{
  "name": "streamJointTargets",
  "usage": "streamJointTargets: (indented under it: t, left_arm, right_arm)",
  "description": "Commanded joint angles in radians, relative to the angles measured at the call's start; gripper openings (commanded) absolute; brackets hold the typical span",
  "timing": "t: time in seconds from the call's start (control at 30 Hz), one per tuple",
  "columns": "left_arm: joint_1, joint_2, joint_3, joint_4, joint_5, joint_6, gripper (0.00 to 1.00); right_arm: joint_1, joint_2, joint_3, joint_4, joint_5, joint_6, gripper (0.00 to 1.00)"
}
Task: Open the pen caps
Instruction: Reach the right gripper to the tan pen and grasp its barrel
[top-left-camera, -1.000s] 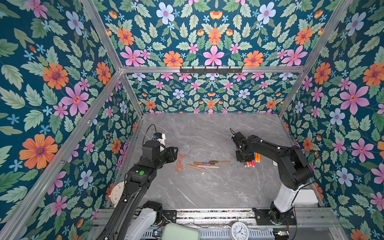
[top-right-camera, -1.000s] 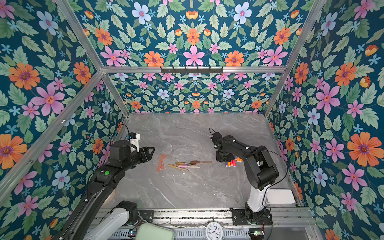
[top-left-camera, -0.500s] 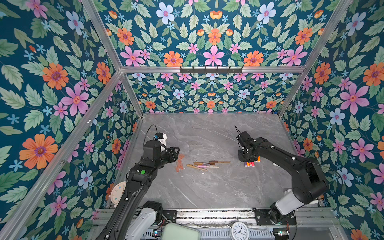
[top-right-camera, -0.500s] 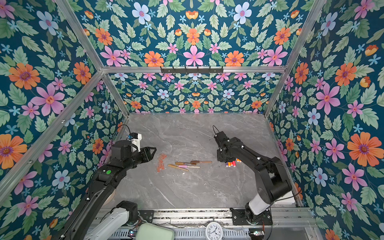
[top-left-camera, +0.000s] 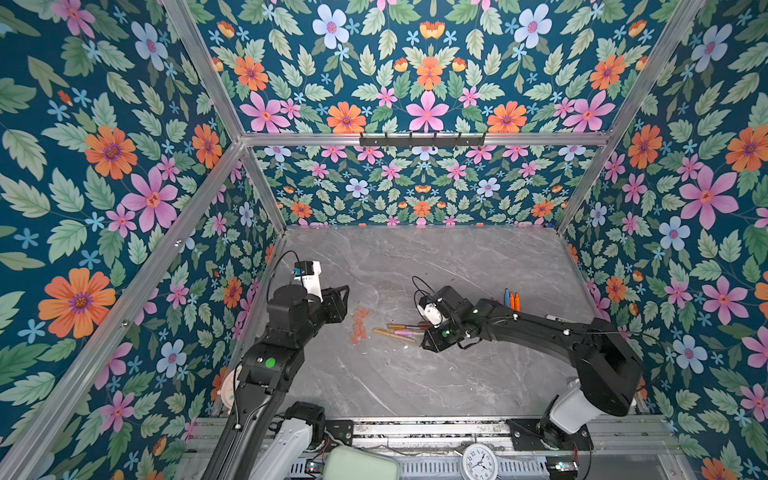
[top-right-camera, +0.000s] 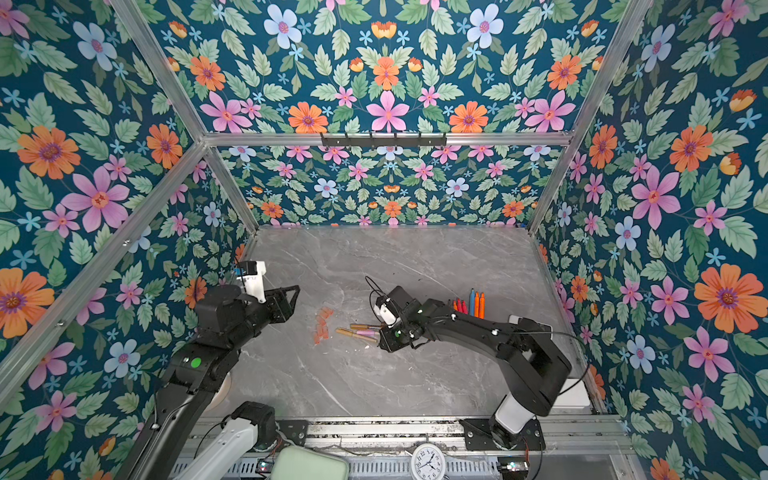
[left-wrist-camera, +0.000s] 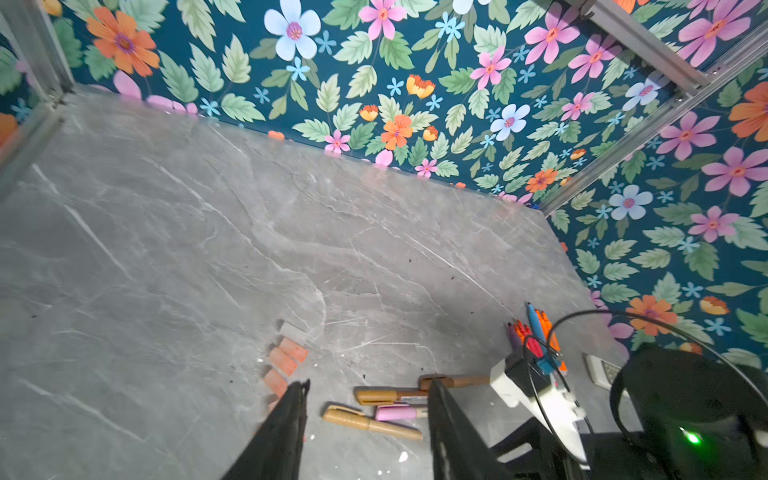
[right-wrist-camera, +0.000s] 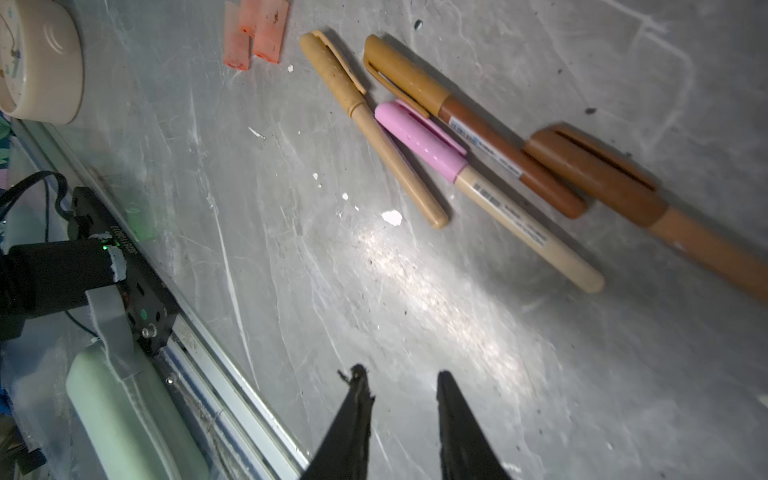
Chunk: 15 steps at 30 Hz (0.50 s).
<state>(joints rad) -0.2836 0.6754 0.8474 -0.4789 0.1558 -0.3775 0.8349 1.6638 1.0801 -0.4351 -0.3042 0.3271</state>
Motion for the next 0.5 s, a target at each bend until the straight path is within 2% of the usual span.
streamJointTargets:
  t: [0.0, 0.07, 0.13, 0.47]
  left_arm:
    - [0.0, -0.034, -0.051, -0.023, 0.001, 0.048, 0.49]
    - [0.0, -0.043, -0.057, -0.011, 0.017, 0.051, 0.49]
    - [0.0, -0.043, -0.054, -0.013, 0.008, 0.053, 0.49]
    - [0.0, -0.02, -0.069, 0.003, 0.02, 0.06, 0.49]
  right_arm:
    - [0.015, 0.077, 0.059, 0.005, -0.007, -0.022, 0.34]
    - [0.018, 0.121, 0.103, -0.017, 0.003, -0.035, 0.4]
    - [0.02, 0.156, 0.137, -0.039, 0.014, -0.051, 0.42]
    - [0.028, 0.284, 0.259, -0.132, 0.069, -0.086, 0.39]
